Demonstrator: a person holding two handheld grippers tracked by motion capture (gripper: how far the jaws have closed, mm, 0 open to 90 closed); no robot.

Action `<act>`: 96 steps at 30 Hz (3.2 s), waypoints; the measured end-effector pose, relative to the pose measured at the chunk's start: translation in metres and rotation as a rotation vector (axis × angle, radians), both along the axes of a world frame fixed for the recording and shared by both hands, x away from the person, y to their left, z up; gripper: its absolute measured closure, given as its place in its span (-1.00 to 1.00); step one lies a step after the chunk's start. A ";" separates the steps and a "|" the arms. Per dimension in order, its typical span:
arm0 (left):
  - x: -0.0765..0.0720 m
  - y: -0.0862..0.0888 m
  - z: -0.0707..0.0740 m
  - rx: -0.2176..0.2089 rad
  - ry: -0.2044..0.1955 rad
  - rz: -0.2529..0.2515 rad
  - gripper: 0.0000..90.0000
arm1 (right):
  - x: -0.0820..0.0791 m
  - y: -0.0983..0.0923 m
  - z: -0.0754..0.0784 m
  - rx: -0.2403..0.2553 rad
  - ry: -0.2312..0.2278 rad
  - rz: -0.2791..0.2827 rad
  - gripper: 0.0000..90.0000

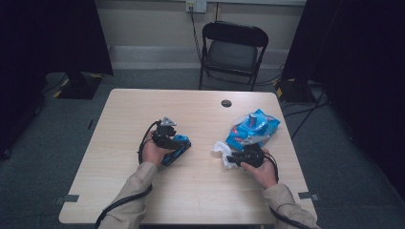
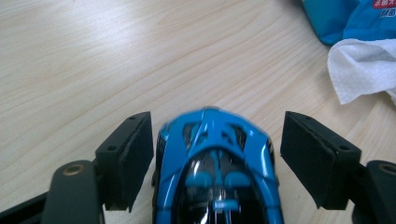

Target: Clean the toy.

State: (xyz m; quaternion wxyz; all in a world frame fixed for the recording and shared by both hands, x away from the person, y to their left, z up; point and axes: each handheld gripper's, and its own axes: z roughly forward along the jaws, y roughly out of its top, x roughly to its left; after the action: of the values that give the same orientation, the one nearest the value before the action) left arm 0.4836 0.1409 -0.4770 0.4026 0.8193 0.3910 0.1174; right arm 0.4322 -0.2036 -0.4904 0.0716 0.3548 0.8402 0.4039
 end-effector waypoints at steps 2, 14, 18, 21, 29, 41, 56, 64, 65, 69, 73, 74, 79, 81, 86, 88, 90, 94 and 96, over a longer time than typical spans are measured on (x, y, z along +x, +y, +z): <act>-0.001 0.001 0.000 -0.003 -0.005 -0.002 -0.48 | 0.000 -0.001 0.000 0.000 -0.012 -0.011 0.53; -0.006 0.004 0.009 -0.013 -0.025 0.003 -0.54 | 0.001 -0.004 0.007 -0.022 -0.050 -0.047 0.02; -0.010 0.005 0.014 -0.025 -0.030 -0.002 -0.56 | 0.000 -0.005 0.012 -0.024 -0.062 -0.059 -0.13; -0.013 0.007 0.017 -0.040 -0.035 0.003 -0.57 | -0.001 -0.006 0.014 -0.021 -0.073 -0.071 -0.25; -0.025 0.018 0.026 -0.049 -0.049 -0.035 -0.64 | -0.005 -0.012 0.022 -0.020 -0.087 -0.074 -0.41; -0.041 0.038 0.030 -0.055 -0.050 -0.040 -0.71 | -0.014 -0.018 0.025 -0.005 -0.091 -0.061 -0.54; -0.056 0.063 0.032 -0.054 -0.060 -0.022 -0.84 | -0.019 -0.027 0.023 0.009 -0.073 -0.042 -0.56; -0.066 0.072 0.030 -0.051 -0.064 -0.030 -0.84 | -0.023 -0.033 0.023 0.011 -0.076 -0.022 -0.65; -0.068 0.074 0.030 -0.058 -0.065 -0.027 -0.84 | -0.023 -0.034 0.023 0.010 -0.077 -0.022 -0.66; -0.074 0.081 0.028 -0.056 -0.065 -0.021 -0.84 | -0.026 -0.039 0.023 0.013 -0.063 -0.025 -0.67; -0.081 0.087 0.025 -0.052 -0.065 -0.020 -0.84 | -0.030 -0.045 0.021 0.009 -0.068 -0.033 -0.67; -0.083 0.088 0.023 -0.049 -0.063 -0.021 -0.83 | -0.032 -0.047 0.021 0.010 -0.067 -0.038 -0.67; -0.090 0.097 0.019 -0.052 -0.061 -0.011 -0.81 | -0.036 -0.056 0.020 0.007 -0.063 -0.048 -0.67; -0.093 0.100 0.017 -0.039 -0.057 -0.015 -0.80 | -0.039 -0.059 0.020 0.008 -0.064 -0.051 -0.67; -0.101 0.107 0.011 -0.034 -0.063 -0.012 -0.80 | -0.044 -0.066 0.016 0.007 -0.062 -0.060 -0.67; -0.104 0.110 0.007 -0.029 -0.054 -0.014 -0.80 | -0.047 -0.067 0.014 0.010 -0.057 -0.060 -0.67; -0.108 0.112 0.004 -0.019 -0.054 -0.021 -0.80 | -0.049 -0.069 0.011 0.013 -0.051 -0.061 -0.67; -0.115 0.116 0.000 -0.013 -0.063 -0.032 -0.80 | -0.053 -0.072 0.007 0.003 -0.042 -0.061 -0.67; -0.119 0.117 -0.002 -0.008 -0.070 -0.040 -0.80 | -0.055 -0.073 0.005 -0.001 -0.043 -0.063 -0.67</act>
State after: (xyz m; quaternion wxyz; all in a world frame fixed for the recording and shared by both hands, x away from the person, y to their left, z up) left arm 0.3650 0.2578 -0.4793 0.4216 0.8208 0.3606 0.1362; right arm 0.3775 -0.2765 -0.4853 0.1024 0.3722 0.8270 0.4088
